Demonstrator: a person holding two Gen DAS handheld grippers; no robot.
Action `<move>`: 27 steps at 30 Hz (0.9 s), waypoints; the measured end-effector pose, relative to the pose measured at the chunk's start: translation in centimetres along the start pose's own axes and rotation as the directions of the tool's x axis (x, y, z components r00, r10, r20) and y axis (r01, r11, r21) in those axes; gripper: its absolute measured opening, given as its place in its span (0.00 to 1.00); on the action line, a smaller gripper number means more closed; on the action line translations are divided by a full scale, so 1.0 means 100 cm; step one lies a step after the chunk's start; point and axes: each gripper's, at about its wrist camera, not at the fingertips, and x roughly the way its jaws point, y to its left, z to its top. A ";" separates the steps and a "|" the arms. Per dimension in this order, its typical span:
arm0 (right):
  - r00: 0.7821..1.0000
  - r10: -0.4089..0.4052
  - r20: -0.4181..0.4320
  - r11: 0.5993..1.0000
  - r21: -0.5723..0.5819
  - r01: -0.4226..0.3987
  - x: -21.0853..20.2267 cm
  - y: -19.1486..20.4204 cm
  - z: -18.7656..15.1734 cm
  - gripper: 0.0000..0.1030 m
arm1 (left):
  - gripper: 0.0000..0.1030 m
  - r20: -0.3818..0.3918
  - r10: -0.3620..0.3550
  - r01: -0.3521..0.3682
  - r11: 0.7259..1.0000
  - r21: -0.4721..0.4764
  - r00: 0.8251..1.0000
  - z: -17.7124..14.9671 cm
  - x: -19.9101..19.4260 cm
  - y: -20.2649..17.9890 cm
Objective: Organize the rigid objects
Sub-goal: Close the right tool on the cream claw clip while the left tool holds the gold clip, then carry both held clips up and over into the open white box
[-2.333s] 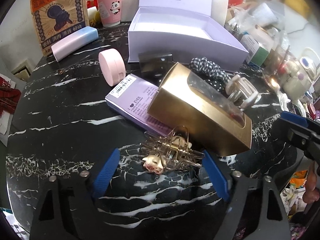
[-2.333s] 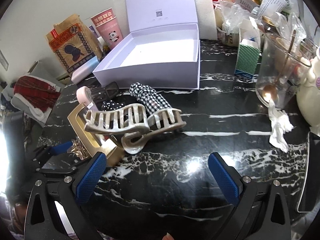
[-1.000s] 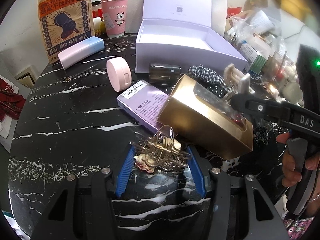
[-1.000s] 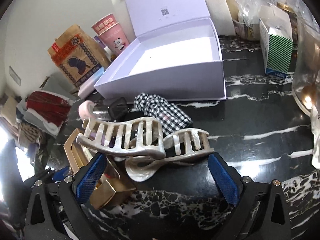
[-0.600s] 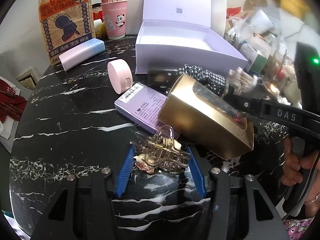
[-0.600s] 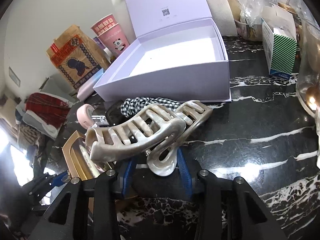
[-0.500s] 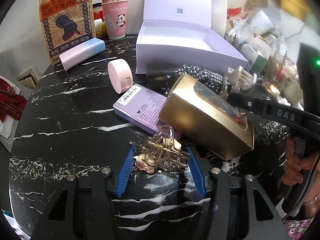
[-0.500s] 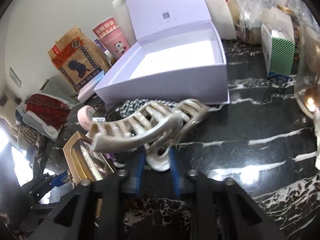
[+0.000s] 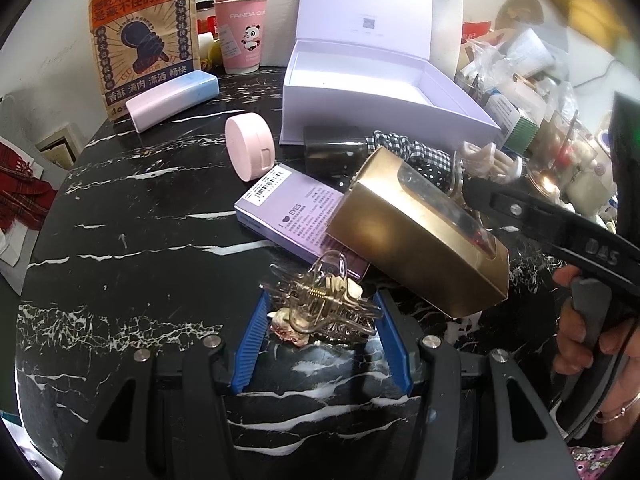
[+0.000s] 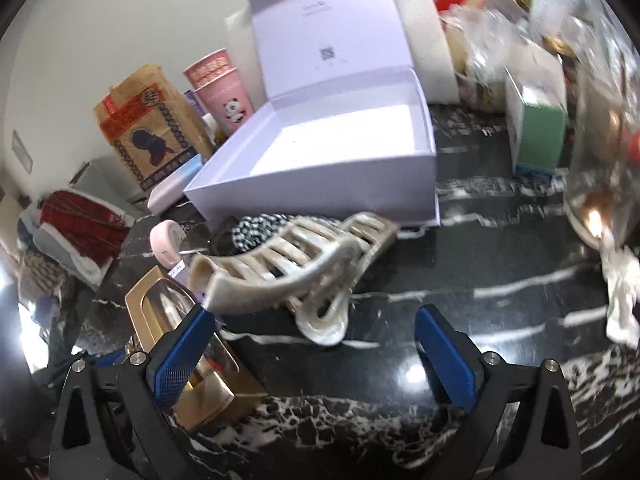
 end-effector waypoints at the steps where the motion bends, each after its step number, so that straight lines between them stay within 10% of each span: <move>1: 1.000 -0.019 0.006 1.000 -0.016 0.019 0.002 0.003 0.002 0.99 | 0.52 0.000 -0.002 0.002 1.000 -0.006 1.000 0.000 0.000 0.001; 10: 0.998 -0.055 -0.004 0.998 -0.027 0.055 0.025 0.011 0.014 0.98 | 0.52 0.002 0.003 -0.003 0.998 -0.056 1.000 0.002 -0.001 0.012; 16: 0.999 -0.044 -0.028 0.999 0.009 0.044 0.032 0.007 0.015 0.55 | 0.52 0.002 0.010 -0.010 0.997 -0.080 1.000 0.006 -0.001 0.019; 27: 1.000 -0.007 0.024 0.995 0.095 0.005 0.014 -0.009 0.005 0.39 | 0.52 0.020 0.021 -0.019 0.995 -0.096 1.000 0.012 -0.006 0.024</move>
